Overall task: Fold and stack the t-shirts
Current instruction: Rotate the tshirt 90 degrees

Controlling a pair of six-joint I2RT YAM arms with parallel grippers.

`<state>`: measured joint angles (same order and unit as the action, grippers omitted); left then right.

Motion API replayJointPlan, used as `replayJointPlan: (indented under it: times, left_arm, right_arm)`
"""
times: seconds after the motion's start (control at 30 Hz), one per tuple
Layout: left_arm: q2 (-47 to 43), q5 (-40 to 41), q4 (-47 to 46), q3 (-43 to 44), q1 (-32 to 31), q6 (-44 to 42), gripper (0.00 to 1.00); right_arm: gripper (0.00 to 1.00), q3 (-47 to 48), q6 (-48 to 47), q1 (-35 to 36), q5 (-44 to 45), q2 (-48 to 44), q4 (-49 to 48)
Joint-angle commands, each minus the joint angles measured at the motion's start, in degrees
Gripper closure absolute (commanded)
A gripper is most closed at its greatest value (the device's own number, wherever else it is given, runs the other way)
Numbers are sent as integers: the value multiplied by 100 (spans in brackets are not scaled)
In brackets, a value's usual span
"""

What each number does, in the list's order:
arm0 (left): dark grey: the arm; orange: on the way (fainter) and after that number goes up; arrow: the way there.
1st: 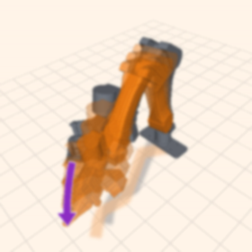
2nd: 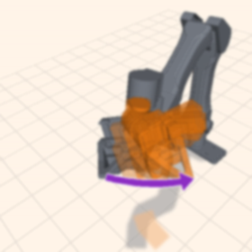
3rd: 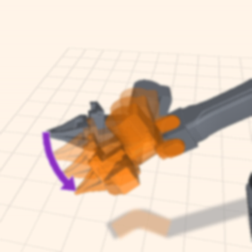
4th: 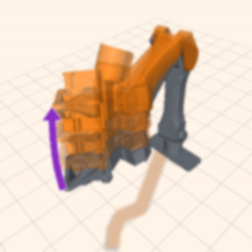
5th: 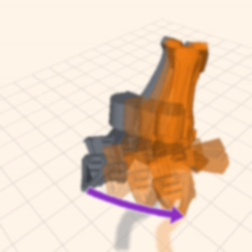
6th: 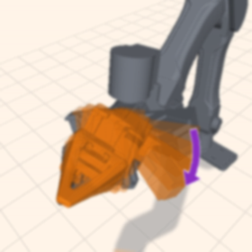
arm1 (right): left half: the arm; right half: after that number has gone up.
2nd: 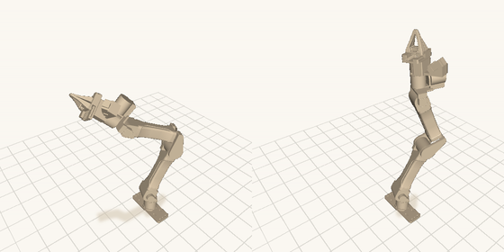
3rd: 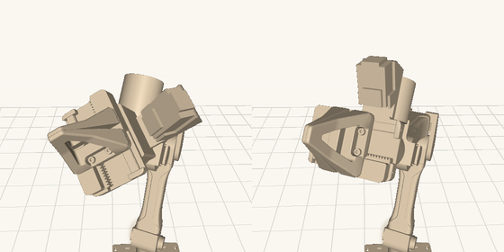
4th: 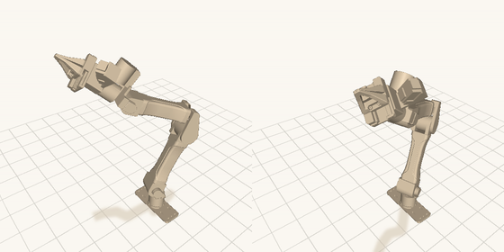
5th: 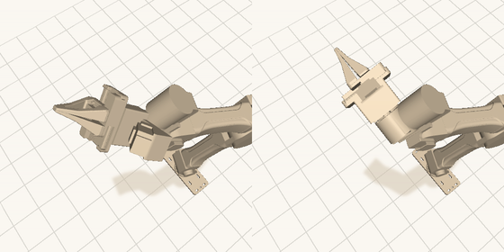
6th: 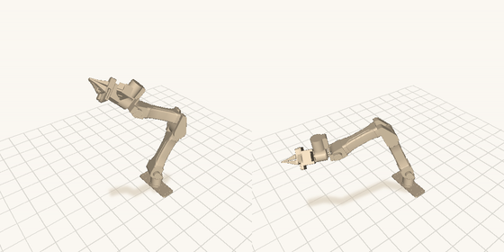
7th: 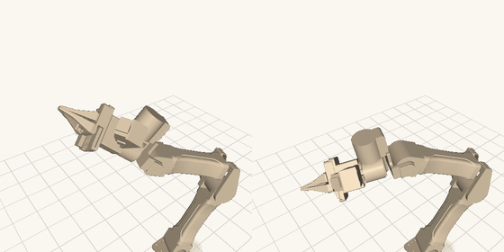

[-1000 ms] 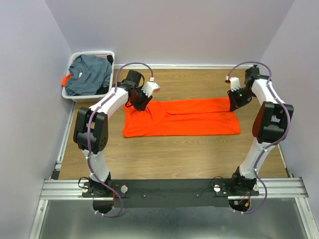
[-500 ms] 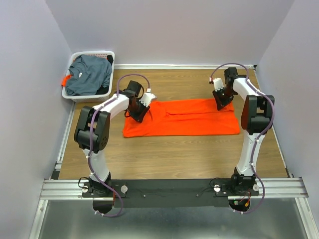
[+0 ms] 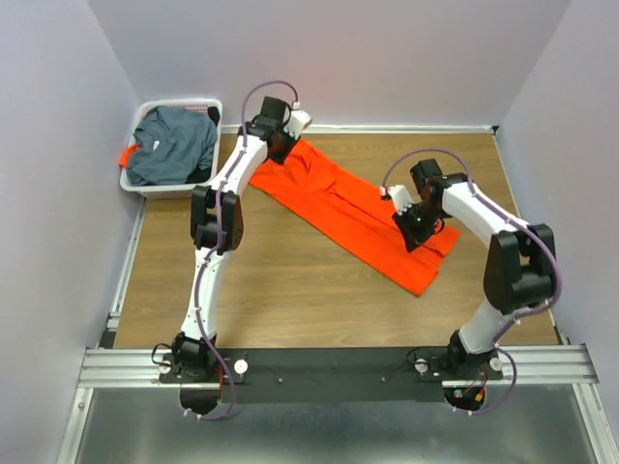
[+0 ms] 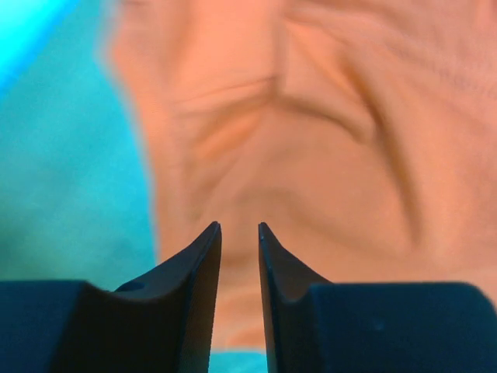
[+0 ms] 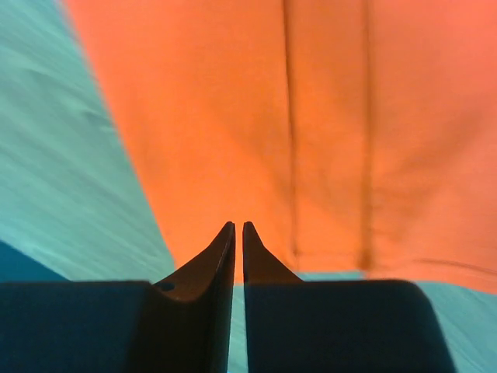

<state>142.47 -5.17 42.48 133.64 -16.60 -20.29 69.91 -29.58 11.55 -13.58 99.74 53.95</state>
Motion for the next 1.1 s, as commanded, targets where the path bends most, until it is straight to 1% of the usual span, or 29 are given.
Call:
replayJointPlan:
  times: [0.0,0.03,0.07,0.1,0.17,0.2,0.27,0.3,0.37,0.5,0.7,0.8,0.83,0.87,0.9,1.0,1.03,1.07]
  left_arm:
    - [-796,-133,104,379,17,131,64]
    - [-1061,-177,-263,-45,8,166,63]
    - [-1299,-438,-388,-414,-10,210,63]
    - [-1667,-580,-476,-1062,-36,280,62]
    - [-1880,-1036,-522,-1532,-71,516,62]
    - [-1986,-1169,-495,-1900,-115,596,63]
    - [-2092,-1529,-582,-2288,-142,737,63]
    - [-2197,-1548,-670,-2664,-168,903,63]
    - [-2276,-1470,-898,-3052,-238,1027,63]
    - [-2189,-1416,-1005,-3239,-291,1159,66]
    - [-1891,-1390,-961,-3213,-300,1265,69]
    - [-1820,-1268,-943,-3274,-300,1212,69]
    - [-1802,-1259,-935,-3275,-300,1203,69]
    - [-1793,-1241,-934,-3275,-300,1186,69]
    - [-1776,-1232,-934,-3266,-300,1177,69]
    - [-1723,-1276,-917,-3257,-335,1116,69]
    - [-1723,-1285,-908,-3257,-352,1089,69]
    - [-1697,-1302,-899,-3257,-361,1089,69]
  right_arm:
    - [85,470,120,-48,-76,-448,36]
    - [85,549,67,-48,117,-395,-25]
    - [86,646,32,-56,171,-168,-69]
    - [86,690,-12,-57,198,-35,-113]
    - [86,848,-12,-57,268,272,-183]
    - [87,918,-4,-57,373,569,-253]
    - [87,1103,-4,-57,514,791,-341]
    - [87,1147,-21,-57,584,897,-376]
    - [87,1261,-30,-65,725,1125,-447]
    - [87,1087,-135,-48,875,1328,-517]
    - [90,138,-127,84,559,1232,-544]
    - [90,-284,14,408,322,986,-518]
    - [90,-354,110,644,234,890,-483]
    - [89,-512,206,969,59,706,-474]
    - [90,-557,251,1137,-29,591,-439]
    - [89,-496,496,1664,-722,249,-176]
    - [88,-391,567,1666,-1186,204,-96]
    - [88,-277,637,1666,-1286,177,-9]
